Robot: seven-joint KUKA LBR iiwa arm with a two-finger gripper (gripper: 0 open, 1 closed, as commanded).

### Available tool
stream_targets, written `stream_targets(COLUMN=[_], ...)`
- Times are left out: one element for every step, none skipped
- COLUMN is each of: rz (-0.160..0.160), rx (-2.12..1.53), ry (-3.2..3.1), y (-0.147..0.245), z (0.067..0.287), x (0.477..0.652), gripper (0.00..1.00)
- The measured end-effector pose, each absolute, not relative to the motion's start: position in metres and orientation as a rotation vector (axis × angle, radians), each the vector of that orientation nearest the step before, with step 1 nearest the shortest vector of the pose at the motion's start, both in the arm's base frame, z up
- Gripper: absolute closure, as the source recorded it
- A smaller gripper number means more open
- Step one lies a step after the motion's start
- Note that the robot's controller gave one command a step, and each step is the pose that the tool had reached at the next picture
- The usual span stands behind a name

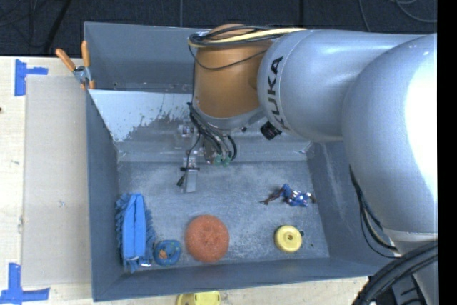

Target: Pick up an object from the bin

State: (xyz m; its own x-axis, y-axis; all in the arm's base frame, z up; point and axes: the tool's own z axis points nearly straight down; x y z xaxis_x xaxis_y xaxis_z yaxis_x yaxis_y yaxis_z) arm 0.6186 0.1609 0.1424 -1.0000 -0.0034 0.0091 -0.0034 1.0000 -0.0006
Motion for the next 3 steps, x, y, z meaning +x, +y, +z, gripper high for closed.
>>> stream_targets(rz=[-0.001,0.001,0.000], rx=[0.000,0.366,0.590], ry=[-3.139,-3.126,-3.080], y=[0.160,0.204,0.224], z=[0.147,0.097,0.092], x=[0.620,0.594,0.570], gripper=[0.00,0.00,0.00])
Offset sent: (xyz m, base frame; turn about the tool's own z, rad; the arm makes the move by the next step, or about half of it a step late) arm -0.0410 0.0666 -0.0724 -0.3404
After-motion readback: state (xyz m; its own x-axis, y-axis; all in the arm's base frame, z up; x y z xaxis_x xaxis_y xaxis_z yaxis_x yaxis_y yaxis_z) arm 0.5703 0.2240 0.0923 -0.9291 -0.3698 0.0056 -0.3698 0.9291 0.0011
